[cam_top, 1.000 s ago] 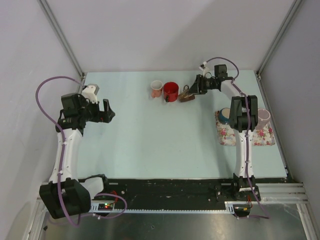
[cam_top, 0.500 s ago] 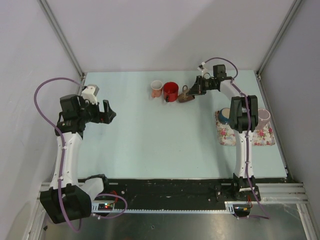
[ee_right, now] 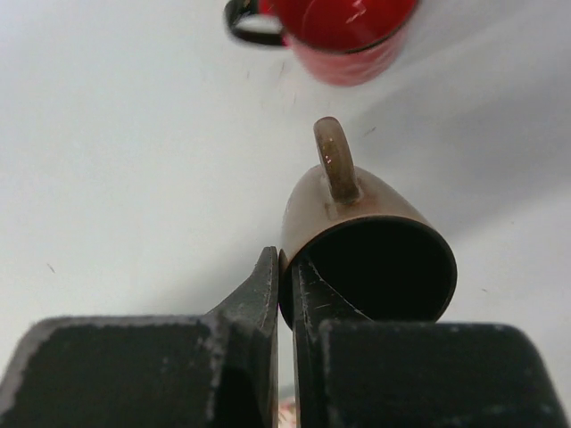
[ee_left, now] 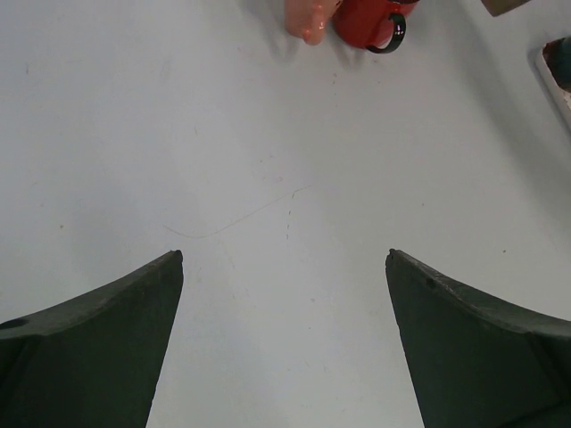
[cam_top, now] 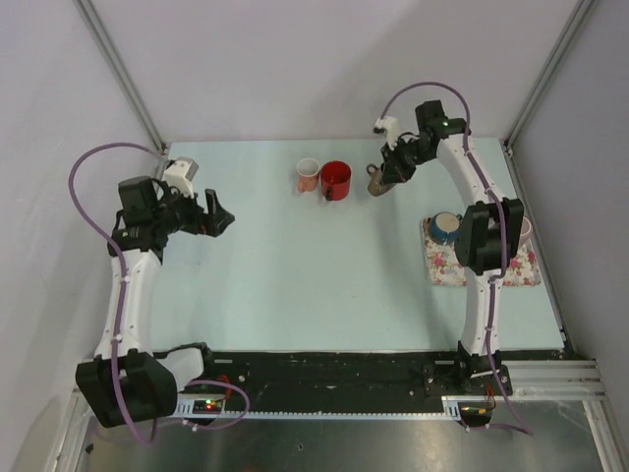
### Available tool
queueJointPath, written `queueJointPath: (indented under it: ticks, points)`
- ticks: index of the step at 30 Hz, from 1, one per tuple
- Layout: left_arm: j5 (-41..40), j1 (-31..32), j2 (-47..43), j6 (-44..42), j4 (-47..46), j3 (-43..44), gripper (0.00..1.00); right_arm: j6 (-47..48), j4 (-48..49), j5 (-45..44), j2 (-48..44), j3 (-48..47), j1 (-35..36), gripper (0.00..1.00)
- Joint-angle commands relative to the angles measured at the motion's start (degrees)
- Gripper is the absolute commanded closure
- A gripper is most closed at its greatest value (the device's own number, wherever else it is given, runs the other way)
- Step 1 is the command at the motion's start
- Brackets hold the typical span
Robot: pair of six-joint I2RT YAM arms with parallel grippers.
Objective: Turn the mug right side up
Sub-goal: Turn over the cup at the center of the board.
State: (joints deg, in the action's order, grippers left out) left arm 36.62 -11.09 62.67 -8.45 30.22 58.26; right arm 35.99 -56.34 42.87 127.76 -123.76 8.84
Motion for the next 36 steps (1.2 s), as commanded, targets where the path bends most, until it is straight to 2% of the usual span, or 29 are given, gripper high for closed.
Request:
queueJointPath:
  ticks: [1,7,12,15,19,26,28,31,36]
  points:
    - [2.3,1.5,1.84,-0.58,-1.48,2.99,0.02,26.3,-13.13,-13.06,-5.23,2.34,5.5,1.0]
    - [3.03,3.8,3.0,-1.48,-1.48,3.03,0.02,35.34,-15.19,-19.36,-5.86,5.12,8.14,1.0]
    - [3.47,5.49,3.31,-2.69,-1.49,2.26,0.02,38.02,-16.03,-23.4,-5.39,5.78,9.57,1.0]
    - [3.82,6.28,3.94,-3.02,-1.48,1.56,0.02,38.94,-13.77,-25.2,-6.46,9.87,10.47,1.0]
    - [4.03,7.61,4.96,-3.26,-1.55,1.05,0.02,40.71,-10.06,-25.34,-8.37,15.77,10.88,1.0]
    - [4.36,10.21,6.11,-3.84,-1.55,1.4,0.02,41.06,-8.33,-24.19,-8.96,18.4,10.76,1.0]
    - [2.98,12.92,6.93,-4.62,-1.61,2.01,0.02,40.53,-7.38,-23.87,-9.43,18.89,10.78,1.0]
    - [0.58,16.7,9.34,-5.35,-1.95,3.95,0.02,39.95,-6.63,-23.26,-10.38,19.32,10.85,0.88]
    - [-1.43,21.56,17.36,-5.0,-2.16,10.61,0.02,38.64,-6.72,-22.7,-12.29,19.39,10.84,0.54]
